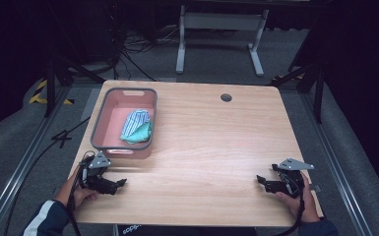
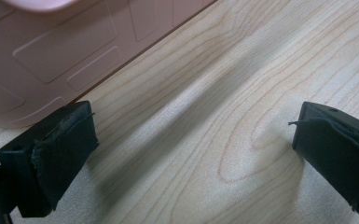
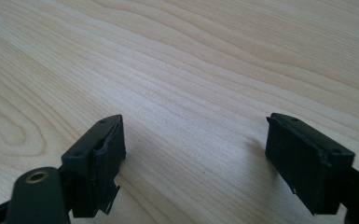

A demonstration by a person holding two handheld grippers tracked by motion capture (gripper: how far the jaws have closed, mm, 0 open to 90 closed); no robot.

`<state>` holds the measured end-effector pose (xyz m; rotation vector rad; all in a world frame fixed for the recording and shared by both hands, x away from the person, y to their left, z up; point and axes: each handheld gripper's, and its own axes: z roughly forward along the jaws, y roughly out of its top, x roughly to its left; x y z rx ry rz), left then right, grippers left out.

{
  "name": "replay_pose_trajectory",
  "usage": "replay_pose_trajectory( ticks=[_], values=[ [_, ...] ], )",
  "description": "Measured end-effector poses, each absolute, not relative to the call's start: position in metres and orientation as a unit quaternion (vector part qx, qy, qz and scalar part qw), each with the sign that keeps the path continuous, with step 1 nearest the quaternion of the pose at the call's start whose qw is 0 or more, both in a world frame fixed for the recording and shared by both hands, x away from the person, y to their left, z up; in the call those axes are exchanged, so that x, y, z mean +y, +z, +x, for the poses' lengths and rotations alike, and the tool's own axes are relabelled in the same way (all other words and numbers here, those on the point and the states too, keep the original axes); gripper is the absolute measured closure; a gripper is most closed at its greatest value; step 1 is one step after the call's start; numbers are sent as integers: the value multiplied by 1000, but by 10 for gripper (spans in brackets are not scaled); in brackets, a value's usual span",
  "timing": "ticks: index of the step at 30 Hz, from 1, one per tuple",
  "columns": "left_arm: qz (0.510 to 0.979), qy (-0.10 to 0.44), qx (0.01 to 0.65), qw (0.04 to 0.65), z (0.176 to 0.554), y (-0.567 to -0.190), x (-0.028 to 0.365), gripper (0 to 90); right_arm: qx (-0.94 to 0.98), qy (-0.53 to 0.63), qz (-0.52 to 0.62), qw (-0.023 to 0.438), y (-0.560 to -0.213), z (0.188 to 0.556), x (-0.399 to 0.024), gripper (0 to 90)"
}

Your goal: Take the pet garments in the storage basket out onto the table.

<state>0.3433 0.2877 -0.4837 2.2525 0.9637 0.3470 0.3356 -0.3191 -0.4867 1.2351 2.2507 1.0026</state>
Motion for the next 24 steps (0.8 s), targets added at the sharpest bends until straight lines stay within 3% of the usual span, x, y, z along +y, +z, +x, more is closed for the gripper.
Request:
replay_pose_trajectory(
  ticks=[12, 15, 24],
  values=[
    [864, 130, 359, 329, 342, -483, 290, 11, 801, 358, 441, 191, -487, 336, -319, 200],
    [867, 129, 354, 327, 339, -480, 290, 79, 801, 358, 441, 191, -487, 336, -319, 200],
    [885, 118, 342, 293, 333, -472, 284, 161, 801, 357, 440, 193, -487, 336, -318, 200]
  ],
)
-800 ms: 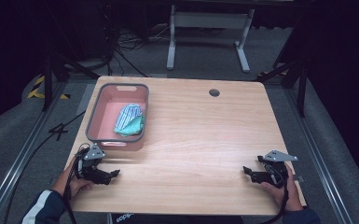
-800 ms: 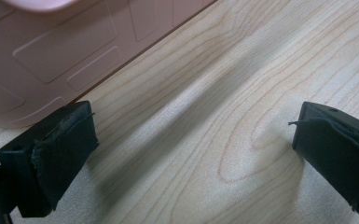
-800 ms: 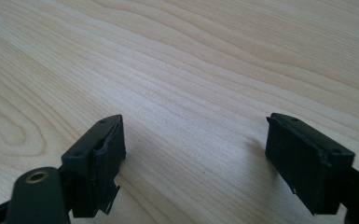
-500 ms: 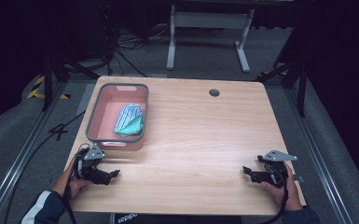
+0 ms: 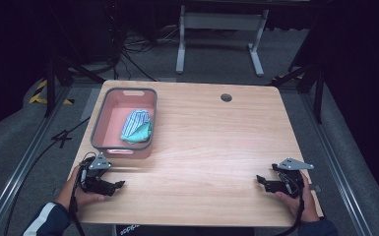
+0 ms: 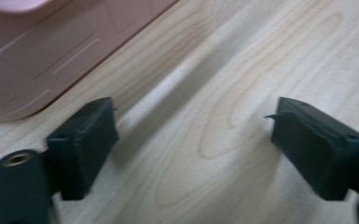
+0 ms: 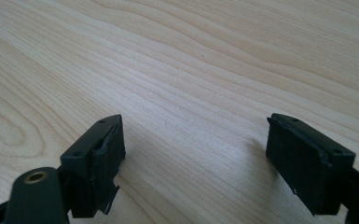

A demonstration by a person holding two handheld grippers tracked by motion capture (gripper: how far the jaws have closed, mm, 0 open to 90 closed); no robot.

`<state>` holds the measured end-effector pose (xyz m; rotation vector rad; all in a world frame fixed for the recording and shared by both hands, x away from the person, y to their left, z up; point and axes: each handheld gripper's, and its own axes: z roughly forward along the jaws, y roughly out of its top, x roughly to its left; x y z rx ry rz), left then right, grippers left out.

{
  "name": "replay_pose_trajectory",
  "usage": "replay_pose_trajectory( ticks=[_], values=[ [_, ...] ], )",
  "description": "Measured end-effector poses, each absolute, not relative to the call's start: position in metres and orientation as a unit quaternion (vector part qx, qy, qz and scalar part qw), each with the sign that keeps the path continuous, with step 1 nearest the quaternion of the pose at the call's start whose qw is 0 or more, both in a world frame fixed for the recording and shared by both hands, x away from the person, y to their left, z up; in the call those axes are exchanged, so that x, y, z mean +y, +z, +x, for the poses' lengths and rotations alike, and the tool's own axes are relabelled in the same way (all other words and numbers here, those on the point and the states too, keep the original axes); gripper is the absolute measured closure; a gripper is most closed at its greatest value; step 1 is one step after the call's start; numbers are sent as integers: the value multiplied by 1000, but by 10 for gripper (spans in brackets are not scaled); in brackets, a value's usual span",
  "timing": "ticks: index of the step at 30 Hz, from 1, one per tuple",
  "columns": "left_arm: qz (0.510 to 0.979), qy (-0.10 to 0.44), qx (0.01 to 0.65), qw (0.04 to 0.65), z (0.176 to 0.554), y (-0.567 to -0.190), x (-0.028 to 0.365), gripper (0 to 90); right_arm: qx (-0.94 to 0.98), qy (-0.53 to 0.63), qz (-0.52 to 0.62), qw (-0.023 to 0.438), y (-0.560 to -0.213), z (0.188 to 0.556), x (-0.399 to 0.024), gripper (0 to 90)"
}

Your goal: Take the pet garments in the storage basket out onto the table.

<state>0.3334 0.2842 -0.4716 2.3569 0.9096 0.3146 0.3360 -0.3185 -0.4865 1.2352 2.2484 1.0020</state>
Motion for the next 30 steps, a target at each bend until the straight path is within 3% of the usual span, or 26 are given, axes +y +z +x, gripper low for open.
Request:
replay_pose_trajectory(
  ticks=[6, 17, 30],
  values=[
    [898, 134, 328, 260, 328, -461, 275, 201, 801, 357, 440, 192, -487, 336, -319, 200],
    [906, 147, 286, 275, 318, -438, 264, 217, 803, 357, 436, 194, -487, 335, -318, 207],
    [886, 177, 296, 311, 320, -401, 277, 240, 803, 357, 437, 192, -487, 336, -319, 205]
  ],
)
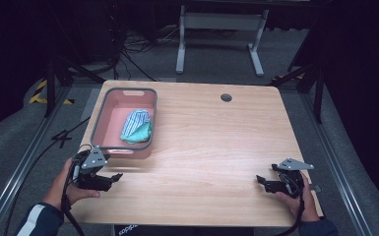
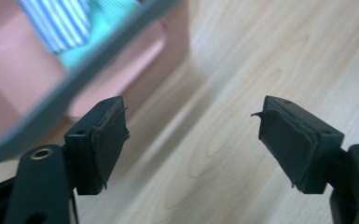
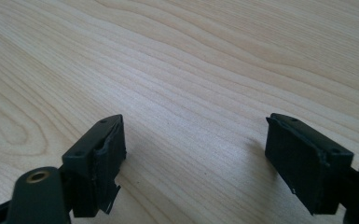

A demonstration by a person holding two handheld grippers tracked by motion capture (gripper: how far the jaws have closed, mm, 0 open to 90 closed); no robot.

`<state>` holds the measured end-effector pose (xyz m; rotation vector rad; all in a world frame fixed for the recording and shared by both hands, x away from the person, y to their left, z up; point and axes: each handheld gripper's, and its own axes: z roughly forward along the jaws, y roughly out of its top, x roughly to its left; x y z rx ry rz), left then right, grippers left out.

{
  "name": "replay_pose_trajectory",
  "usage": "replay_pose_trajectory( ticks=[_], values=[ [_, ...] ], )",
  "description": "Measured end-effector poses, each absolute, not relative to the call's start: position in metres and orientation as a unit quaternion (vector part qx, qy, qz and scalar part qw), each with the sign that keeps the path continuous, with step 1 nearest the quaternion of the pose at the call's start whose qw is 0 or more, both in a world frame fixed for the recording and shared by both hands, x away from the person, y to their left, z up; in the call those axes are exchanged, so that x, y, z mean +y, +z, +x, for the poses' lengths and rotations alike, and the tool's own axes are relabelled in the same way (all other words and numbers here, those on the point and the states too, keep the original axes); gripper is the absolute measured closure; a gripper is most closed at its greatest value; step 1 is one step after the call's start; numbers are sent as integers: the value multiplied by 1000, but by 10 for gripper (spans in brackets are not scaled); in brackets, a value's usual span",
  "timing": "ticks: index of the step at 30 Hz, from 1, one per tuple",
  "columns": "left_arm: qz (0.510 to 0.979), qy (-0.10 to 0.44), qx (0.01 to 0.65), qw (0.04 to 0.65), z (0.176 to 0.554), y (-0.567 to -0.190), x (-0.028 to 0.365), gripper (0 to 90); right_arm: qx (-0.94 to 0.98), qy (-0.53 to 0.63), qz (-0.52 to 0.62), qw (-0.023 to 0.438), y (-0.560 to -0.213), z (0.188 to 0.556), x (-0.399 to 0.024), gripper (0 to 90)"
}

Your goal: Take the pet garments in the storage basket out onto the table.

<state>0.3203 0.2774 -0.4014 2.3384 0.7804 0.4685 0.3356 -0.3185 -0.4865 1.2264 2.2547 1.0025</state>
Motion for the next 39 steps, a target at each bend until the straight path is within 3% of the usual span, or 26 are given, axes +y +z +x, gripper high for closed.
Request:
replay_pose_trajectory(
  ticks=[10, 22, 39],
  values=[
    [873, 207, 301, 323, 331, -377, 277, 239, 803, 356, 438, 192, -487, 336, -319, 200],
    [871, 223, 315, 304, 374, -360, 271, 240, 802, 358, 439, 190, -487, 336, -319, 199],
    [891, 181, 334, 248, 444, -372, 247, 171, 802, 357, 438, 191, -487, 336, -319, 199]
  ],
)
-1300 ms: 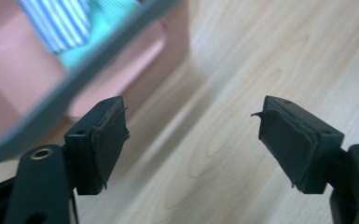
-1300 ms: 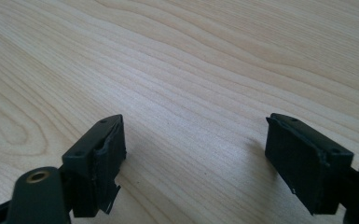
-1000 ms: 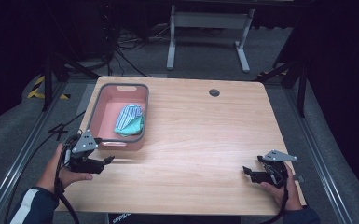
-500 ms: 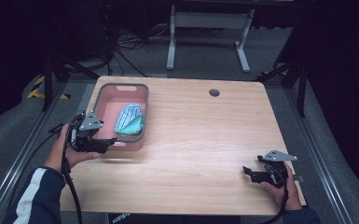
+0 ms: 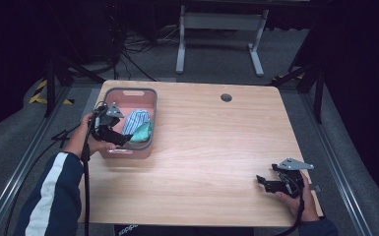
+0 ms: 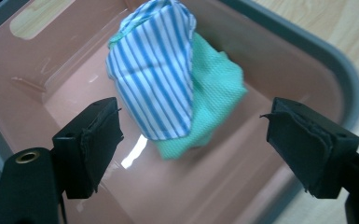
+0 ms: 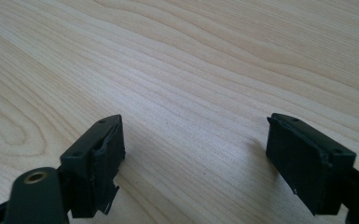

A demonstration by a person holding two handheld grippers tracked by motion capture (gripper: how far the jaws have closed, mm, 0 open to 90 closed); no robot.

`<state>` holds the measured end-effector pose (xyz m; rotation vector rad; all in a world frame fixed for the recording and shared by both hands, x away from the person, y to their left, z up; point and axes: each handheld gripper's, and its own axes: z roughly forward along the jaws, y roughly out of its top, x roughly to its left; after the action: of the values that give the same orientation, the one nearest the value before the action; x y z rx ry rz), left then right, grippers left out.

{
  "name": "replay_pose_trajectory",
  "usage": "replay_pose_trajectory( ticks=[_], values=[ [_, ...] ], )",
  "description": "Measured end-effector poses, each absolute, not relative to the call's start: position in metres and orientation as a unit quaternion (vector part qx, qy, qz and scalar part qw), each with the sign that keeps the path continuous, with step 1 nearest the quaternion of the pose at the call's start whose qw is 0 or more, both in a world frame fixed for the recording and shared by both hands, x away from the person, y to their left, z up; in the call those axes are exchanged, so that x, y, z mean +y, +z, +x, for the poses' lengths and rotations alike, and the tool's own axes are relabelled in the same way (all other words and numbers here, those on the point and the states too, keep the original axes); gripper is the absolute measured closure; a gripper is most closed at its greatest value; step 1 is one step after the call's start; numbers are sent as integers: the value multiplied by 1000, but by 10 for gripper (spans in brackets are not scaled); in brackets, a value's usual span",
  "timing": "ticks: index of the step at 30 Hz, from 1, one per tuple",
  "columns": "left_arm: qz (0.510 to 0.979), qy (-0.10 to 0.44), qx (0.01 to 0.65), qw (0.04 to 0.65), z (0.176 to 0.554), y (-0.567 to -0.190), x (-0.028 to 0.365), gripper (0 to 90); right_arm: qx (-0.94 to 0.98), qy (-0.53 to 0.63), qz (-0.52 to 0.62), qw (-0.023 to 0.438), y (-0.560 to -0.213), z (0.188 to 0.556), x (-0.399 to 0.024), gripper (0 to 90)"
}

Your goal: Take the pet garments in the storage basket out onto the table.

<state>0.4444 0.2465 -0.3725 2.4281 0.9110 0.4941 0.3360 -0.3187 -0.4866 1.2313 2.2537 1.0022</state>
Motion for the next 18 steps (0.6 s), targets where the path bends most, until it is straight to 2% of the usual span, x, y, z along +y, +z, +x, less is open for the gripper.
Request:
replay_pose_trajectory(
  ticks=[5, 12, 18],
  values=[
    [895, 163, 338, 242, 460, -380, 241, 169, 803, 356, 438, 192, -487, 336, -319, 198],
    [910, 143, 340, 189, 483, -399, 226, 182, 801, 357, 441, 191, -486, 336, -318, 197],
    [910, 130, 349, 181, 497, -405, 222, 178, 803, 356, 438, 193, -487, 336, -319, 196]
  ],
)
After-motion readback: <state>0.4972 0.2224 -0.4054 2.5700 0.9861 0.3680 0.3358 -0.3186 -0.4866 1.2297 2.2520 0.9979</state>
